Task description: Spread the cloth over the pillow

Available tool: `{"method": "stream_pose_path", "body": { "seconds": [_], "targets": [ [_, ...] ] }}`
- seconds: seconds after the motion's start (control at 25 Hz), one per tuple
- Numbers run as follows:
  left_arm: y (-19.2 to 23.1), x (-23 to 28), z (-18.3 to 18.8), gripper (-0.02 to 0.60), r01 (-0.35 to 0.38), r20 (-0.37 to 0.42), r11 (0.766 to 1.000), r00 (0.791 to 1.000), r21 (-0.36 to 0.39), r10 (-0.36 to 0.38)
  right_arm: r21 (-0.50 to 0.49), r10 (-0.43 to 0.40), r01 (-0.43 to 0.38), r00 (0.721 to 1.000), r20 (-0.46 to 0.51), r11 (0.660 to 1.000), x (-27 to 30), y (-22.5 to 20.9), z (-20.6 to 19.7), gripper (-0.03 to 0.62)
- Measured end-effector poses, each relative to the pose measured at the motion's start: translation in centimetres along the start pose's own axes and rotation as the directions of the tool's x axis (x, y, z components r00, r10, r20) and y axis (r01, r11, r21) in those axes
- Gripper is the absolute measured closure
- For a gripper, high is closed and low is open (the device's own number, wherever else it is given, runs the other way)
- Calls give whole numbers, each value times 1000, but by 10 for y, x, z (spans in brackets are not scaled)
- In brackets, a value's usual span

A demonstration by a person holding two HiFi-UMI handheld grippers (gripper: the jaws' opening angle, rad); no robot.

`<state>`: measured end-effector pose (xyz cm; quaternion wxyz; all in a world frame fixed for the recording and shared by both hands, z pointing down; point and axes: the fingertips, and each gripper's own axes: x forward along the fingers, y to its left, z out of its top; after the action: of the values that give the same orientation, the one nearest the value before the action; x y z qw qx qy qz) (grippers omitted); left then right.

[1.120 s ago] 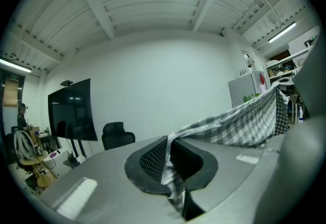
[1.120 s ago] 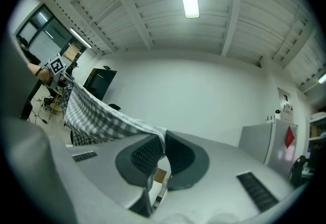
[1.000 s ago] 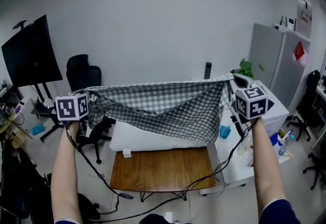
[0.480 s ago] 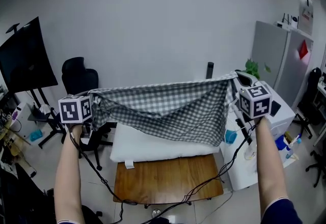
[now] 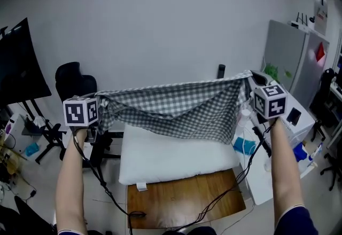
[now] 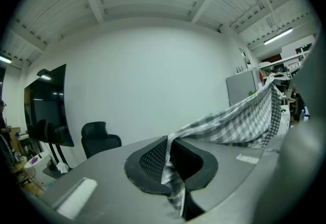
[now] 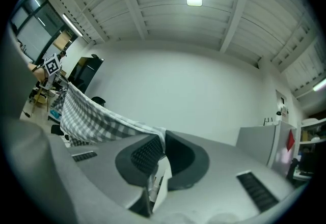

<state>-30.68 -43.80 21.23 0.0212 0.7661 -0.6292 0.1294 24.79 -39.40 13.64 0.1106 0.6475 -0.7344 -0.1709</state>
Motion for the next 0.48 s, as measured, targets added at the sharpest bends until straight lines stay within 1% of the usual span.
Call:
{"method": "stream_pose_path", "body": {
  "seconds": [0.16,0.28,0.48],
  "targets": [
    [4,31,8,565,10,-6,1000,1000,12,-10,10,-16,16,1000,-11,1000,29,-3,-6,572],
    [7,52,9,565,7,-23,1000,1000,23,-6,15,-8,8,1000,-23,1000,52,-4,-14,571],
    [9,81,8,565,7,-47,1000,999,0,-7,22,15,-14,999,-31,1000,92,-11,-27,572]
  ]
}}
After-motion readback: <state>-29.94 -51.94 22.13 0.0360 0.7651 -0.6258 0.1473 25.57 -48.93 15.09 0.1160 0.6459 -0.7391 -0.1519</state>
